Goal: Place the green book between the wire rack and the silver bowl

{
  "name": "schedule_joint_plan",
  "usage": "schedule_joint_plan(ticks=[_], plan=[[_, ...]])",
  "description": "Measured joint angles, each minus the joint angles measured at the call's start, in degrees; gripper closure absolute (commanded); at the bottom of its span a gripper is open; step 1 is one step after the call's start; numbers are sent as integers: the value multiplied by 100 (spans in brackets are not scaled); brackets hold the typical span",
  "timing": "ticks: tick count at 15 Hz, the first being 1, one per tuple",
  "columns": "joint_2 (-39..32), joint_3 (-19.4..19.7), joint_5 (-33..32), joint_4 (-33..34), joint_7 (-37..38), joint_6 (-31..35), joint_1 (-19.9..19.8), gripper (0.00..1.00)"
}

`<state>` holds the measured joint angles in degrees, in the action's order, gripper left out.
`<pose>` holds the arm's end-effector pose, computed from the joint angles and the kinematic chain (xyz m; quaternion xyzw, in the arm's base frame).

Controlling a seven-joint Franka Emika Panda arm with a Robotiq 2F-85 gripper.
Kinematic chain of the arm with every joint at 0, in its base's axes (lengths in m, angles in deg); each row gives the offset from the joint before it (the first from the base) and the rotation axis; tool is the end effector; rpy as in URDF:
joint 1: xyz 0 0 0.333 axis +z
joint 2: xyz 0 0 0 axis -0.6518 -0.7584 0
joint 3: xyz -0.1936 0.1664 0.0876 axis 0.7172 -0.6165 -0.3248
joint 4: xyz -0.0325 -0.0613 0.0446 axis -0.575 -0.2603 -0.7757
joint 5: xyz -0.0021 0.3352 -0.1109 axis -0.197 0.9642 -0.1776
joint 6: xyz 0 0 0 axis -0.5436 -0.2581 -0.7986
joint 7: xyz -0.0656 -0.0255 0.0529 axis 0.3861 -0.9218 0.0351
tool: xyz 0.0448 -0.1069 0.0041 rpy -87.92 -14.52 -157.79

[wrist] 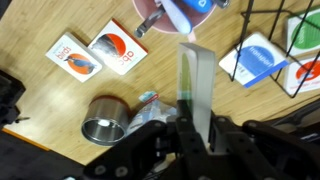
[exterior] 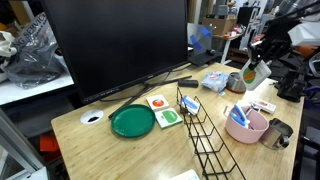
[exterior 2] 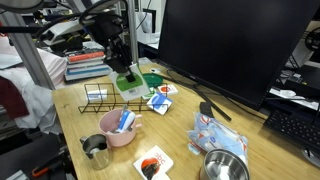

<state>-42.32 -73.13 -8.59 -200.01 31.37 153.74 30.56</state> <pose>0.3885 0.0468 0.3900 0.9245 -0.3314 0.1775 0.0630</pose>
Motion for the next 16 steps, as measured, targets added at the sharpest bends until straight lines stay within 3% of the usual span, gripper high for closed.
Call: schedule_joint_plan(ticks=[6, 7, 10, 16], plan=[[-3, -34, -63, 54, 345, -118, -102, 86], [-3, -34, -63, 55, 348, -119, -102, 96], [-24, -3, -63, 49, 419, -120, -69, 96], [-847, 253, -63, 344, 1897, -65, -303, 96]])
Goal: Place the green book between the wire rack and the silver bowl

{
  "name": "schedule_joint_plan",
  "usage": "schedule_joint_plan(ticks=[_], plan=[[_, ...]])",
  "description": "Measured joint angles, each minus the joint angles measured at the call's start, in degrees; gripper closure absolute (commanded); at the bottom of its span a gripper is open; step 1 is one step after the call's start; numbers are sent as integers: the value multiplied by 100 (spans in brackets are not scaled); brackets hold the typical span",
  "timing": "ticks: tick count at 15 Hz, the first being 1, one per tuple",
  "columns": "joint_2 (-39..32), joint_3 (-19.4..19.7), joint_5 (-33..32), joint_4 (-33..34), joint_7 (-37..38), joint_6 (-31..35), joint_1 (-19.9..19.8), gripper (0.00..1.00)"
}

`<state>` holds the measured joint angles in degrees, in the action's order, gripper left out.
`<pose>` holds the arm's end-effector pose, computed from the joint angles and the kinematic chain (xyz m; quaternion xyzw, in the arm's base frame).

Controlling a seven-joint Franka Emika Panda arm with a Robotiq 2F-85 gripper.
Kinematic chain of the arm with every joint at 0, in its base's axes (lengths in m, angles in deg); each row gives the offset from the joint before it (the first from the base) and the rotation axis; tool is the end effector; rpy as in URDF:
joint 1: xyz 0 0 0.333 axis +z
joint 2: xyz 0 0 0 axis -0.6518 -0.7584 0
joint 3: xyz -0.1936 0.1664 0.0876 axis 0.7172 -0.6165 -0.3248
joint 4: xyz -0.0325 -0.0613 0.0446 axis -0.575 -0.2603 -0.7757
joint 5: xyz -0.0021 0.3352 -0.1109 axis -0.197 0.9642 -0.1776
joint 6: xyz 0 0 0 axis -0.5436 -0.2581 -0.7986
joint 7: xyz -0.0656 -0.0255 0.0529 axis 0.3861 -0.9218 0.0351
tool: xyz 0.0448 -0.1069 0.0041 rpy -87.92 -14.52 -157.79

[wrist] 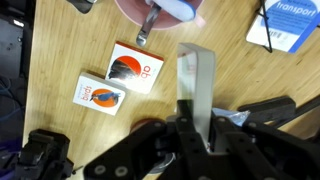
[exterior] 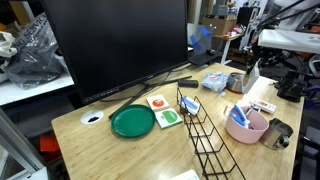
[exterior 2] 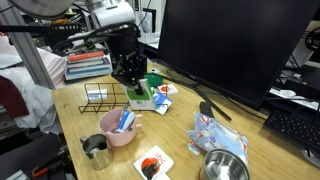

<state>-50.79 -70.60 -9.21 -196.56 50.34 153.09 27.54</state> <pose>0.4103 0.0111 0.3597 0.8450 -0.5157 0.1343 0.0450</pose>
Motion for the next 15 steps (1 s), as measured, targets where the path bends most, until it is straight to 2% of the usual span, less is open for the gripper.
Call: schedule_joint_plan(ticks=[5, 6, 7, 11, 12, 15], plan=[[-1312, 719, 155, 759, 848, 17, -4, 96], [-1545, 852, 288, 939, 967, 18, 31, 86], [-1686, 961, 288, 1038, 969, 17, 93, 86], [-1634, 1056, 280, 1006, 973, 6, 269, 86], [-1615, 1062, 280, 996, 973, 5, 271, 96], [-1626, 1158, 364, 988, 971, -37, 359, 96]])
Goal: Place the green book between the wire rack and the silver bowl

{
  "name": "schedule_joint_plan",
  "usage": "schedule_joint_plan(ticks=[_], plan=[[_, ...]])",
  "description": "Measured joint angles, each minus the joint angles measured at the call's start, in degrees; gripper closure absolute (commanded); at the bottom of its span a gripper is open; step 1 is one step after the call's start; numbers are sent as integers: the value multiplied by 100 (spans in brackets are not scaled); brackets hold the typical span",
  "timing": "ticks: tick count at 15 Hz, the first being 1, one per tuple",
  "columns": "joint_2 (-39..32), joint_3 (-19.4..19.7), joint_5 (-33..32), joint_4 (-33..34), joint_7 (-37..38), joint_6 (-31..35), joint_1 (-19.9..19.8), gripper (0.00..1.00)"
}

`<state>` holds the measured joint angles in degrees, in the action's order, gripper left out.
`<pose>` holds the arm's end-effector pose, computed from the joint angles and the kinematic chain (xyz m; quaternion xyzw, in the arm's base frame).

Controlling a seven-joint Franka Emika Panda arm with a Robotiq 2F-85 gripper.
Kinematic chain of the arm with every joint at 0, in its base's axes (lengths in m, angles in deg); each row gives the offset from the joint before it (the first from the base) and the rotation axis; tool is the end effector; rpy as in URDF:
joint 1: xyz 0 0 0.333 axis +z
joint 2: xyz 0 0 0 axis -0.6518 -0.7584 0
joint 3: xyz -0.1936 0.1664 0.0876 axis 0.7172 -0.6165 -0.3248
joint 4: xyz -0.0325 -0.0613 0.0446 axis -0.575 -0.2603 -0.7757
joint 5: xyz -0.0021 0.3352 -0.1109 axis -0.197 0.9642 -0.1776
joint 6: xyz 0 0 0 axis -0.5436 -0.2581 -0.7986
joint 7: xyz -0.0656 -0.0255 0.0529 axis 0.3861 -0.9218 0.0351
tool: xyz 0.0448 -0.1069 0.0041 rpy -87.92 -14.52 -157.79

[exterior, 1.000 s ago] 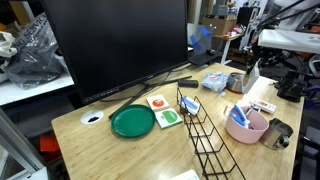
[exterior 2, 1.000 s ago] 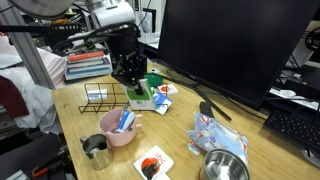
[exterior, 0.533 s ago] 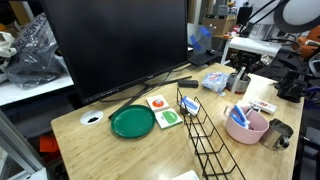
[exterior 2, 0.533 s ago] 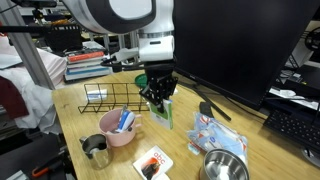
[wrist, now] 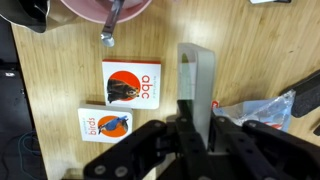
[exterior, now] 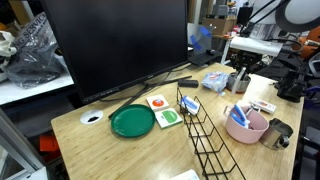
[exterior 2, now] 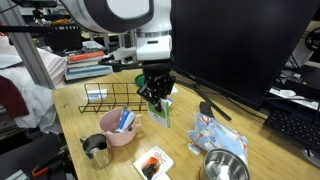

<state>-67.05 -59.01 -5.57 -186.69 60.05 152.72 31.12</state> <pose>0.4560 -0.0466 0.3111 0.7512 -0.6576 0.0541 0.0192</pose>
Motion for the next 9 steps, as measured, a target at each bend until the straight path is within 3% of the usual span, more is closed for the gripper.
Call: schedule_joint_plan(ticks=[4, 9], plan=[[-255, 278, 414, 169, 224, 25, 106, 96], [-1030, 609, 467, 645, 897, 493, 158, 96]])
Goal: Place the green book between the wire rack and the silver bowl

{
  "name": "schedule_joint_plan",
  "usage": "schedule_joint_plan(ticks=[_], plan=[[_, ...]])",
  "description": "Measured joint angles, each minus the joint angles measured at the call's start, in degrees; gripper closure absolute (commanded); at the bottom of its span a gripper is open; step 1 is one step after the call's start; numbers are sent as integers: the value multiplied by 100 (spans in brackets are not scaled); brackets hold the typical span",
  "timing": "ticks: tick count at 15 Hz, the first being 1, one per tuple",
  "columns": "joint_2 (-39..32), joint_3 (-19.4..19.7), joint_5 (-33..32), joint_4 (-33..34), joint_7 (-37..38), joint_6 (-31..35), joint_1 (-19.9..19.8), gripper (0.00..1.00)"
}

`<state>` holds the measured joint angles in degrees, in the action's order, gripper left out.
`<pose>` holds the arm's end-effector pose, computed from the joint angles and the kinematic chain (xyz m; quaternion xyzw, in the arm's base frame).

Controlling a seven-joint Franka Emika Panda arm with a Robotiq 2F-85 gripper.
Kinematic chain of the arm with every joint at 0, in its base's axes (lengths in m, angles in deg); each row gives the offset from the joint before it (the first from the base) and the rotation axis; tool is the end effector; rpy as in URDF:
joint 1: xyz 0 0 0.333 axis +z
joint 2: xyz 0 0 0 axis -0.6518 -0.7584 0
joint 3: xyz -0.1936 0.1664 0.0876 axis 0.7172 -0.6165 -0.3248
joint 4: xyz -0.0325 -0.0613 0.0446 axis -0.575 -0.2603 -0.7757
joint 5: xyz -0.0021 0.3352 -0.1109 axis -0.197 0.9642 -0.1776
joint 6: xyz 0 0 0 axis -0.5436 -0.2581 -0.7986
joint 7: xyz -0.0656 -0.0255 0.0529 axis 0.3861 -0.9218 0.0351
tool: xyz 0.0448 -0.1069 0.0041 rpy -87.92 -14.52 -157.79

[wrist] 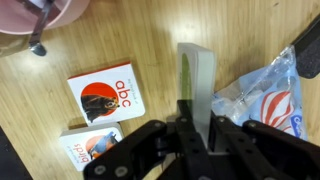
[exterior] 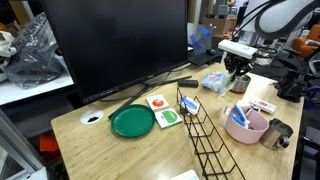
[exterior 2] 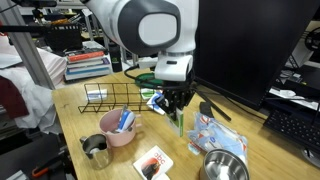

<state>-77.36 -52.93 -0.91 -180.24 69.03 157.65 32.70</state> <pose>0.4875 -0.0872 0.2774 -0.6481 0.7603 -0.0428 0.0116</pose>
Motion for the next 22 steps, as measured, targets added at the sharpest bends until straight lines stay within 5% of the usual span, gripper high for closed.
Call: schedule_joint_plan(ticks=[12, 13, 22], plan=[[-1217, 472, 26, 635, 688, 251, 513, 96], [-1222, 488, 26, 640, 688, 251, 531, 64], [-1181, 501, 39, 592, 687, 243, 631, 5]])
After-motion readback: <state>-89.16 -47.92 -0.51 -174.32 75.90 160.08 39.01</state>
